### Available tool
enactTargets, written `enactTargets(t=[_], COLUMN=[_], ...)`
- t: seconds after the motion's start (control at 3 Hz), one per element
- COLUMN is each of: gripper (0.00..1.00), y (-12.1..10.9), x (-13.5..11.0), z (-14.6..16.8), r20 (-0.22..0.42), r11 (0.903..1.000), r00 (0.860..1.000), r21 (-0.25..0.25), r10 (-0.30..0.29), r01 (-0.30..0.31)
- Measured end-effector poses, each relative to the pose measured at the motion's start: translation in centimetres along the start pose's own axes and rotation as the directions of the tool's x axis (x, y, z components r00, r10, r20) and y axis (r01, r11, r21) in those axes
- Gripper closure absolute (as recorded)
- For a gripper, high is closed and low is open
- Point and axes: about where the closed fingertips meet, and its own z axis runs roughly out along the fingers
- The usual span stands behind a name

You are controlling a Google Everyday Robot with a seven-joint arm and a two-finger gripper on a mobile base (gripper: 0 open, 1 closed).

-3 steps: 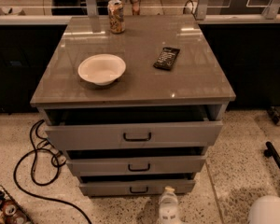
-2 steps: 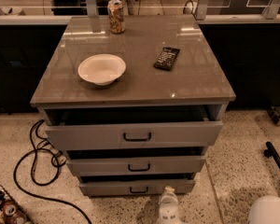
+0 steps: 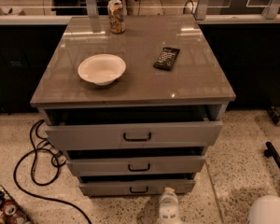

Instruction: Close bottom drawer

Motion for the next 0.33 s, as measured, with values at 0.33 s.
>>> enactTargets(t=[0.33], gripper=[0.45], y=[0.11], x=[0.07], z=[0.04], r20=[-0.002], r11=[1.0], r00=[1.0], r21=[-0.005], r10=[0.003], r01=[-0.003])
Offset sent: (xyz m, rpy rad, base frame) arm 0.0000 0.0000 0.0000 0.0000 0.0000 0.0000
